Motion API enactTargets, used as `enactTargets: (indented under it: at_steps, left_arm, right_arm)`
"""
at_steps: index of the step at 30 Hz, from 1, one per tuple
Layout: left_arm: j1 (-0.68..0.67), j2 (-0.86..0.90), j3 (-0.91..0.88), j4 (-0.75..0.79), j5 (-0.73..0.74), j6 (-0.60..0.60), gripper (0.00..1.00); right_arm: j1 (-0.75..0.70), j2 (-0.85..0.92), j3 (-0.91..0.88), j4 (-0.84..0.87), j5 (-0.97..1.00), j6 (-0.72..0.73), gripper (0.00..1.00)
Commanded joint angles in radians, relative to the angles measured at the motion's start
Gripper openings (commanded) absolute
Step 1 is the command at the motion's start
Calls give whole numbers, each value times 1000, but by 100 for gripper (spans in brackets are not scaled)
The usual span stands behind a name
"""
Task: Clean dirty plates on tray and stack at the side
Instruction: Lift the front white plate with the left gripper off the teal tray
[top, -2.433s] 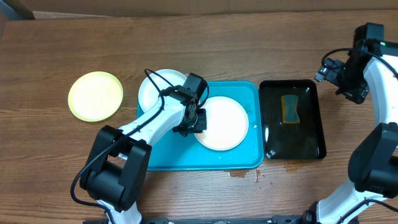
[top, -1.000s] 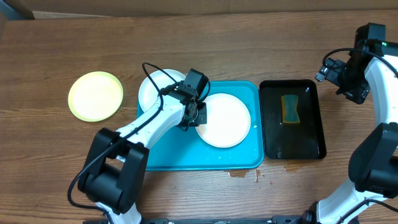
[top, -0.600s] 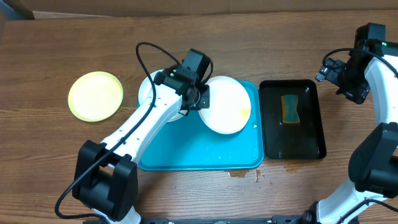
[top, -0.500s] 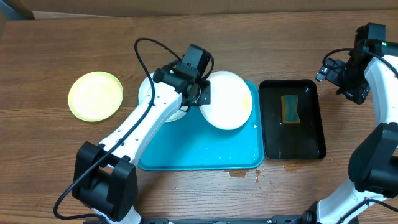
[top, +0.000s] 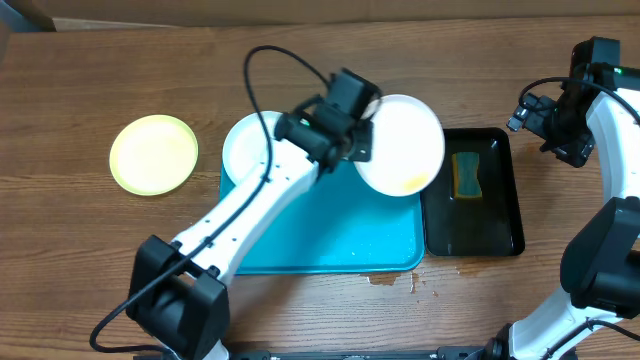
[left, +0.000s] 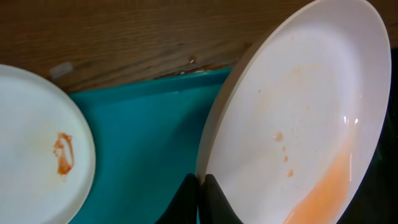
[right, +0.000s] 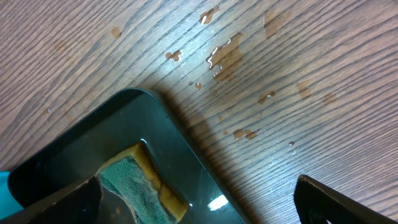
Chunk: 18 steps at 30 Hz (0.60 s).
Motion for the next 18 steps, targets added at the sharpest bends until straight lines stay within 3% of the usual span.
enactTargets:
  at_steps: [1, 11, 18]
  left_arm:
    - [-77, -29, 30, 30, -126, 19, 4]
    - [-279, -23, 30, 105, -431, 110, 4]
    - [-380, -23, 30, 181, -555, 274, 4]
  right_arm:
    - [1, -25, 10, 3, -4, 4, 100]
    - [1, -25, 10, 3, -4, 4, 100]
    - [1, -25, 10, 3, -4, 3, 100]
